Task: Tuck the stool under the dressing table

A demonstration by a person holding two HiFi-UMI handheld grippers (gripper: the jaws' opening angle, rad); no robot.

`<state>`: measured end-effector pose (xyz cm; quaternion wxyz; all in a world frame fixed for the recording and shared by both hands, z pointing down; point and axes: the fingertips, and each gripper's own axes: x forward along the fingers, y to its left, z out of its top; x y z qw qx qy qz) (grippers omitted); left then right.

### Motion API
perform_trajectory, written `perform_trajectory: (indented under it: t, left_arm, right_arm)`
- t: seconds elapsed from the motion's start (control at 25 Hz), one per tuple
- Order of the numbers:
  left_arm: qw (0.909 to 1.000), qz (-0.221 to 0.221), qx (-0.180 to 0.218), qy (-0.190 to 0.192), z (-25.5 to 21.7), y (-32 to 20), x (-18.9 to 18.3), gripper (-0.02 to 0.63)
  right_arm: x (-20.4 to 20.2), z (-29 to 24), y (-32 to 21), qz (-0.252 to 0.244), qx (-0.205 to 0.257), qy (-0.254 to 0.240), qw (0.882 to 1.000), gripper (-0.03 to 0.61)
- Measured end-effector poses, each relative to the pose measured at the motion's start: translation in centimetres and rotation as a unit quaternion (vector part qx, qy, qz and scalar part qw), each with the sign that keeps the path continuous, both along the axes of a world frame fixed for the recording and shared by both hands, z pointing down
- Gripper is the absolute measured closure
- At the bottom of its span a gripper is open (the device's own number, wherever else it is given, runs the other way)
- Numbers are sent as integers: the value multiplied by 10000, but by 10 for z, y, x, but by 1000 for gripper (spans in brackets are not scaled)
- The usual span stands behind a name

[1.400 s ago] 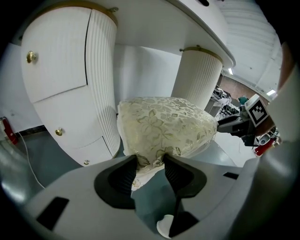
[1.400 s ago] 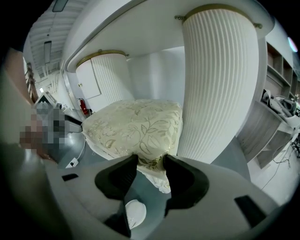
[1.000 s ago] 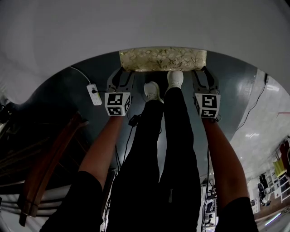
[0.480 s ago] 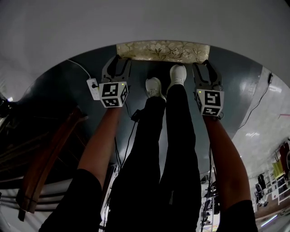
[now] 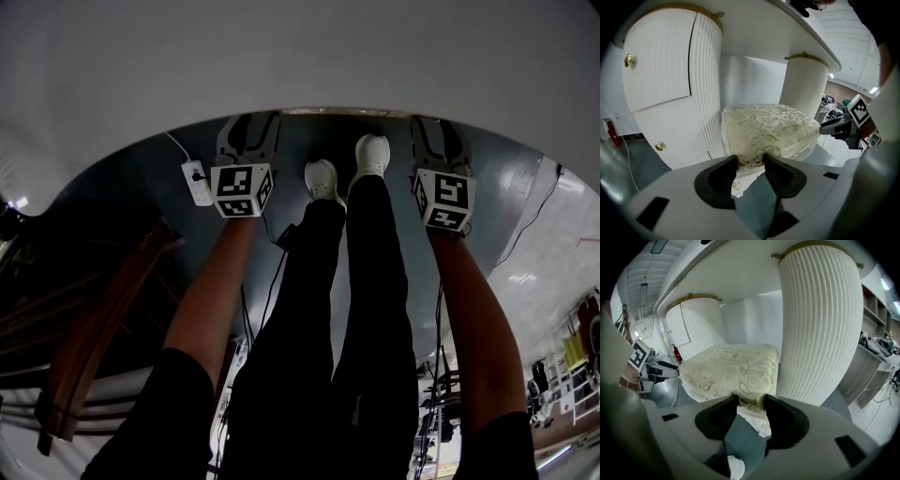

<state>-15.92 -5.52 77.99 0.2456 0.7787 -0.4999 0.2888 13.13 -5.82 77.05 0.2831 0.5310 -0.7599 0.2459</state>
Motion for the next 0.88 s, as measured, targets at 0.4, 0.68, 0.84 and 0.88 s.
perform_trajectory:
  t: [0.4, 0.68, 0.84, 0.88]
  left_arm:
    - [9988, -484, 26, 5, -1, -13, 5, 416]
    - [9987, -517, -22, -13, -1, -13, 3, 416]
    - [9987, -509, 1, -15, -2, -13, 3, 416]
    - [9988, -484, -6, -23, -1, -12, 3, 416]
  right_arm:
    - [7, 0, -9, 188, 187, -52, 9996, 382]
    - [4, -1, -7, 36, 225, -60, 9997, 382]
    - [5, -3, -5, 259, 234, -94, 9993, 382]
    - [4, -3, -4, 343, 231, -98, 9991, 382]
